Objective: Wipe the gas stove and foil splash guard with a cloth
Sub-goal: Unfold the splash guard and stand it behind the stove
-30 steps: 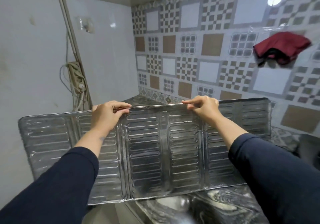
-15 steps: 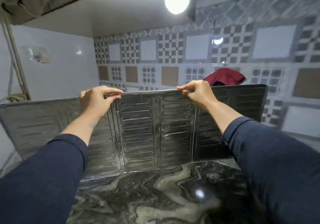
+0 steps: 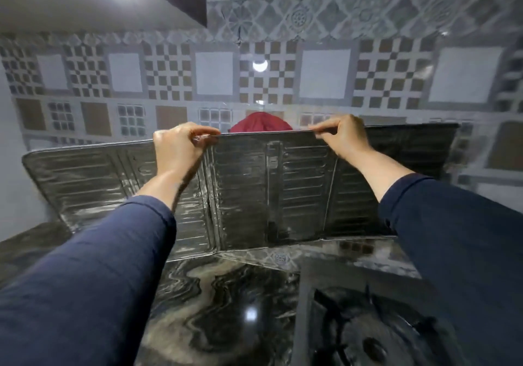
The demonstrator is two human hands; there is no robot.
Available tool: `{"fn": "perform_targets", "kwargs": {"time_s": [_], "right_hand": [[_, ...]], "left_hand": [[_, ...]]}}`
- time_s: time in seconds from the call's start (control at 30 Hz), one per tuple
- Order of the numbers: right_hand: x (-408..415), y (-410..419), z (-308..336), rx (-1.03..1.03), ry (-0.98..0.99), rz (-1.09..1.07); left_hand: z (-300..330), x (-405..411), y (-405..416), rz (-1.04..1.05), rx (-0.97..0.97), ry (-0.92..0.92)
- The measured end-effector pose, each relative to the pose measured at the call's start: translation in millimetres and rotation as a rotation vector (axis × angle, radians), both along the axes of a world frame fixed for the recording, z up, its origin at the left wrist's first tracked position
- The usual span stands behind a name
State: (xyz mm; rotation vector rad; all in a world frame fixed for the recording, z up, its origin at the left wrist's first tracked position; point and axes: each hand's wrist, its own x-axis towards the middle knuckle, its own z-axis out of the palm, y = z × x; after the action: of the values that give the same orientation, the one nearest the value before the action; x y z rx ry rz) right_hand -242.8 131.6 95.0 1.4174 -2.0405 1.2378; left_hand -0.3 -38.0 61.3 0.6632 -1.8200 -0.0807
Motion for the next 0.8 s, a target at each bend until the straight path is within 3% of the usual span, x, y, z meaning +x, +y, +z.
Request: {"fn": "perform_targets", "kwargs": {"time_s": [0.33, 0.8], "right_hand": [[-132, 81, -44, 0.032, 0.039, -0.163], [-231, 134, -143, 0.080, -0.123, -0.297]], "left_hand": [[-35, -157, 39, -0.260, 0.071, -0.029], [-120, -287, 63, -0.326, 0.175, -0.277]]}}
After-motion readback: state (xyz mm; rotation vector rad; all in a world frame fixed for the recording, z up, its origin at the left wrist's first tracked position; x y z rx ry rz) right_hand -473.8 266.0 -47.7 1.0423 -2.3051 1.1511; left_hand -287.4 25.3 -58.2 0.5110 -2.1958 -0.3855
